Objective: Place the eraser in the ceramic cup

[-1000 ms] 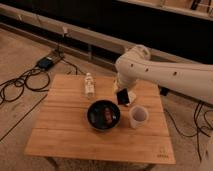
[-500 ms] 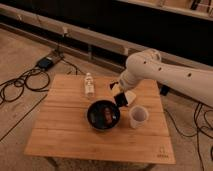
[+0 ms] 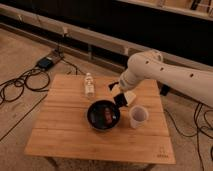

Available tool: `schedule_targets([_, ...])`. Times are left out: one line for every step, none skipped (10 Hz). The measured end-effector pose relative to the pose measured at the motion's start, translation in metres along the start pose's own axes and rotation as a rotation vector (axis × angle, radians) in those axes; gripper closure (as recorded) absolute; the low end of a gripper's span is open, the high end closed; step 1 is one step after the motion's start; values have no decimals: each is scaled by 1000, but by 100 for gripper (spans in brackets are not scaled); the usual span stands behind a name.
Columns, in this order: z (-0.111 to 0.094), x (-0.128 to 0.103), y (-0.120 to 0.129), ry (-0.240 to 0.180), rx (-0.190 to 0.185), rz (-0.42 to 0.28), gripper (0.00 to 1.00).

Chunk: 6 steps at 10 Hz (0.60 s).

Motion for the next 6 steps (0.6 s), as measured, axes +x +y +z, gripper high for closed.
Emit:
schedule_targets([2,-1,-3,-20,-1,4,84])
schedule_targets([4,0,-12,-56,-4,15,84])
schedule_targets([4,4,-21,-85,-10,26,84])
schedule_targets([3,10,-27,-107,-19,36,84])
schedule_targets([1,16,-33,-134,-35,47,84])
schedule_targets([-3,24,-39,-164,-55,60,84])
